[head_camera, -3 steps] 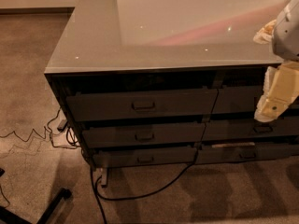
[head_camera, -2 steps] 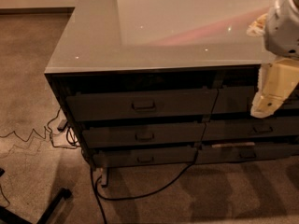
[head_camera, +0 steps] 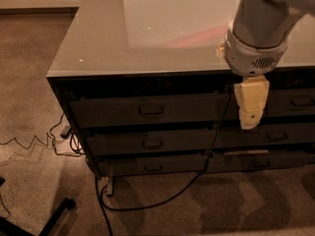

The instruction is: Open top drawer

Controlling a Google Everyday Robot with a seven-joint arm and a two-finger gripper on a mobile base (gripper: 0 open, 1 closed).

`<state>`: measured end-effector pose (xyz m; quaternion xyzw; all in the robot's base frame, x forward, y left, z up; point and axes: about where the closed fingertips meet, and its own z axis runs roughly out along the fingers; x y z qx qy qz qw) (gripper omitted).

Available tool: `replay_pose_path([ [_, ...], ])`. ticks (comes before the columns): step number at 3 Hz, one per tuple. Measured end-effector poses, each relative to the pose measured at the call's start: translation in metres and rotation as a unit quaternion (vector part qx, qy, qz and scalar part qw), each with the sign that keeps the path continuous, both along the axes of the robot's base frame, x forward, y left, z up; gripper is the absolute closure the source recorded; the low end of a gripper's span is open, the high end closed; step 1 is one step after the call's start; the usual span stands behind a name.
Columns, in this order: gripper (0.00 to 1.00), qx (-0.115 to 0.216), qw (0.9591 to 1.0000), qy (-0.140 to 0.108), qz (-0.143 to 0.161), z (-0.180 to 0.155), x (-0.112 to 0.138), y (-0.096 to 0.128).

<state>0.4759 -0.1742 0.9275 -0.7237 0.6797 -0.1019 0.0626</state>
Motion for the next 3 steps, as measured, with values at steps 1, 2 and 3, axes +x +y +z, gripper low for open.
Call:
replay_pose_path([
  [1,0.00,-0.023,0.9986,0.041,0.026,-0.043,0.023,0.008],
  [2,0.00,0.015,0.9965,0.082,0.001,-0.079,0.043,-0.003],
  [3,0.00,0.085,0.9903,0.103,-0.037,-0.099,0.048,-0.012],
])
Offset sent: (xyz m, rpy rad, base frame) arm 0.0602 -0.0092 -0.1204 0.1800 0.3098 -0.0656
